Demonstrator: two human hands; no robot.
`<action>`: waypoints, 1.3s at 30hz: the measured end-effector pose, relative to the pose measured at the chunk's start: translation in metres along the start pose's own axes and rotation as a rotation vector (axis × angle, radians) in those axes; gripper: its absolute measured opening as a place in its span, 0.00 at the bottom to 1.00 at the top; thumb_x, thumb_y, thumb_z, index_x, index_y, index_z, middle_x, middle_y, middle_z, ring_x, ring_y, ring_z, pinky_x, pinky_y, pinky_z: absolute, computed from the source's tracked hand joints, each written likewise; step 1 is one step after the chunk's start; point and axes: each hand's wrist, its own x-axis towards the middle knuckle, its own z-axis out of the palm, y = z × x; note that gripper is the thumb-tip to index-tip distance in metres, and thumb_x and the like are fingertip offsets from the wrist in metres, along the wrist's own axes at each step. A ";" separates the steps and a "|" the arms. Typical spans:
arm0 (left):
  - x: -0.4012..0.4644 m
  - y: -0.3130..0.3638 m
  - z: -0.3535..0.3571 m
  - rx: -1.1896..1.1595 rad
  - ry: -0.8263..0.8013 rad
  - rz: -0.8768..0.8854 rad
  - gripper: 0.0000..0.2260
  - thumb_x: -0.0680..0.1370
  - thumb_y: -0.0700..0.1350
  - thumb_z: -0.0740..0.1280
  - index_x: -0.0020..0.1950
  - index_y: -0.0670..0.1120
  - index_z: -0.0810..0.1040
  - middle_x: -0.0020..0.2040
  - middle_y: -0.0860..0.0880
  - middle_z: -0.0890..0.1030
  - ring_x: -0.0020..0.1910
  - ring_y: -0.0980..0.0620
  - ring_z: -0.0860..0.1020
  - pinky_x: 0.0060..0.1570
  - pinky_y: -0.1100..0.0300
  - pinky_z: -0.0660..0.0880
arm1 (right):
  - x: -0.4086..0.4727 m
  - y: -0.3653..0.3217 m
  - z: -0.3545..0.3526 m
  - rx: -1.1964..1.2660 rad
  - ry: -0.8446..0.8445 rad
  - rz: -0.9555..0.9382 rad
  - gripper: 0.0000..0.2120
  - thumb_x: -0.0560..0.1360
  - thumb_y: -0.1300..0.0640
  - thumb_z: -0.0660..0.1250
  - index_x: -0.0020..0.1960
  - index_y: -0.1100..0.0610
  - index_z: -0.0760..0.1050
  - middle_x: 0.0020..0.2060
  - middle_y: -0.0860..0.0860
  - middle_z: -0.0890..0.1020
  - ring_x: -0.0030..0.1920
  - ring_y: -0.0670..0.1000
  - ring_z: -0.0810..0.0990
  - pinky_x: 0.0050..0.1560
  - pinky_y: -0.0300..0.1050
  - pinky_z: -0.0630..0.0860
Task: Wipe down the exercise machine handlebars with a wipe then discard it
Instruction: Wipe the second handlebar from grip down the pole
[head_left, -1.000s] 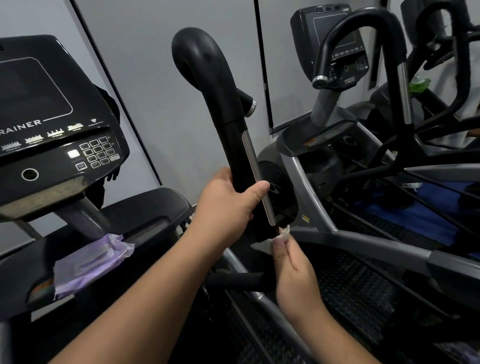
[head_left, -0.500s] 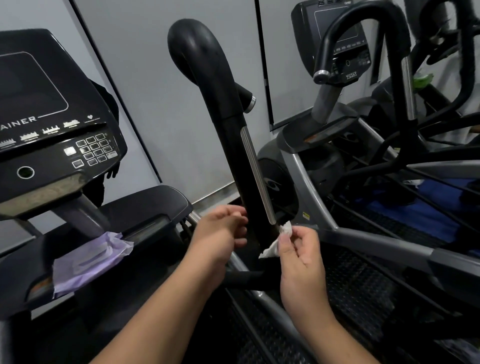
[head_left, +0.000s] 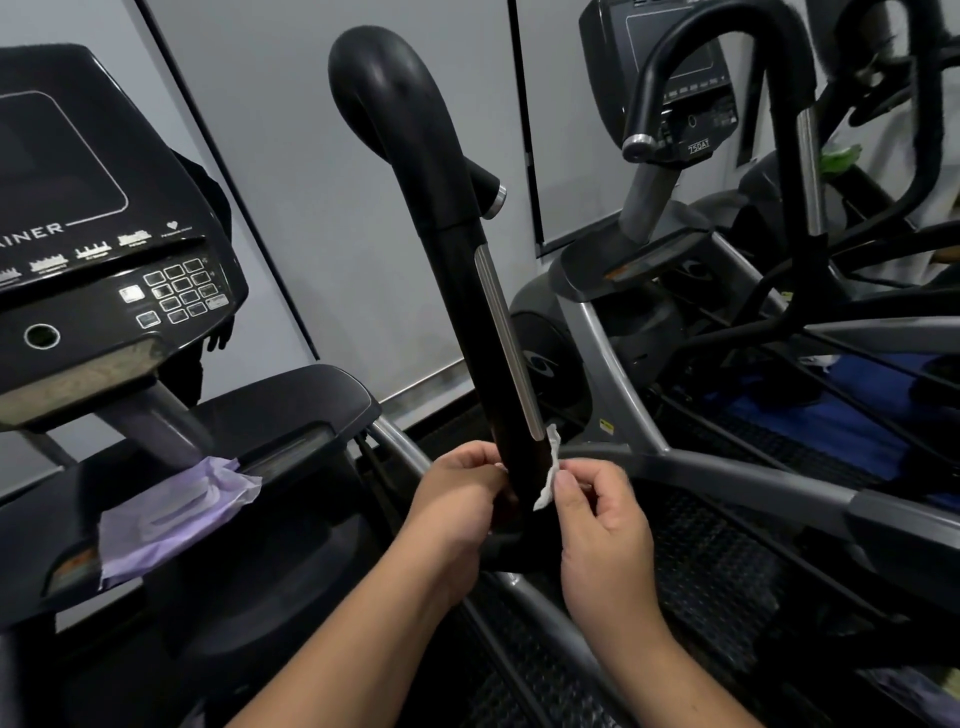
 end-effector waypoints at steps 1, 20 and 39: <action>-0.002 -0.001 -0.001 -0.033 0.006 0.001 0.08 0.73 0.32 0.66 0.44 0.42 0.83 0.36 0.42 0.80 0.30 0.51 0.76 0.35 0.59 0.74 | -0.002 -0.002 -0.001 -0.007 -0.004 -0.021 0.09 0.80 0.62 0.66 0.47 0.49 0.80 0.48 0.49 0.79 0.48 0.42 0.80 0.49 0.32 0.74; -0.031 -0.025 0.003 -0.154 0.033 0.146 0.07 0.78 0.31 0.68 0.53 0.40 0.78 0.44 0.43 0.80 0.42 0.48 0.80 0.40 0.57 0.80 | 0.007 0.007 -0.017 -0.096 -0.118 -0.072 0.18 0.73 0.57 0.73 0.54 0.36 0.73 0.49 0.41 0.79 0.49 0.47 0.81 0.49 0.44 0.79; -0.027 -0.057 0.016 0.488 0.255 0.508 0.15 0.73 0.47 0.77 0.36 0.51 0.71 0.41 0.55 0.74 0.38 0.54 0.75 0.39 0.53 0.75 | -0.010 0.029 -0.027 -0.184 -0.131 -0.054 0.17 0.73 0.68 0.68 0.49 0.45 0.77 0.47 0.42 0.79 0.49 0.47 0.80 0.46 0.34 0.75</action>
